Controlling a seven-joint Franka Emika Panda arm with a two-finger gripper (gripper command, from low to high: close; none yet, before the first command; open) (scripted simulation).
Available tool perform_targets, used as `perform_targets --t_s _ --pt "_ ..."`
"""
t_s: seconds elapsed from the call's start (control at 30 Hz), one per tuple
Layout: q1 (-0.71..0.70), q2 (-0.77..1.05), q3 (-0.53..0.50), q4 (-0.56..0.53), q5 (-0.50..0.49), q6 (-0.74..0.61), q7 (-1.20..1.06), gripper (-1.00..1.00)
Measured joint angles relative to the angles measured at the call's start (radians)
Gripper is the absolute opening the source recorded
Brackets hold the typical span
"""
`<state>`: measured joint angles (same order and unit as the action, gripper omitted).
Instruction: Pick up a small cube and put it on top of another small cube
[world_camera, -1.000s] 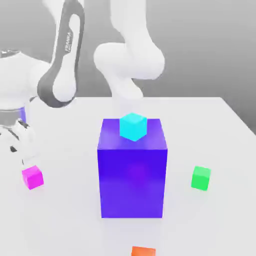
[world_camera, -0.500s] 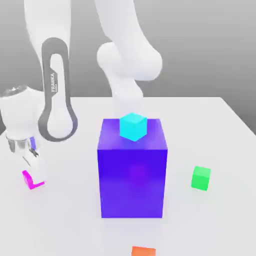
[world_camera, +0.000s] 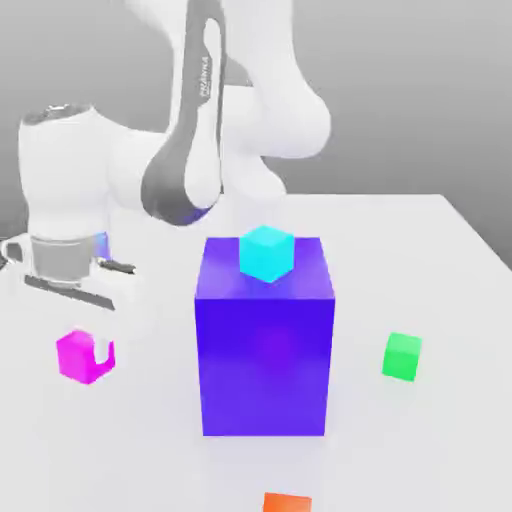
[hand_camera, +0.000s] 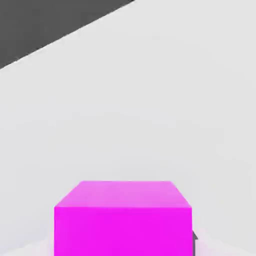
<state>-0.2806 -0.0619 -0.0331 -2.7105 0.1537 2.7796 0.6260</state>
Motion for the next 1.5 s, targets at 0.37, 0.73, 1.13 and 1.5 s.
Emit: perform_targets --t_s 0.37,0.73,1.13,1.5 --pt "0.406 -0.158 0.282 -0.027 0.148 -0.077 -0.078 -1.0" --pt "0.63 -0.216 0.525 -0.204 0.143 -0.112 0.016 -1.0" --pt "0.513 -0.1 0.59 -0.201 -0.033 -0.014 0.145 -1.0" --pt "0.465 0.095 0.577 -0.211 -0.274 0.169 0.311 1.0"
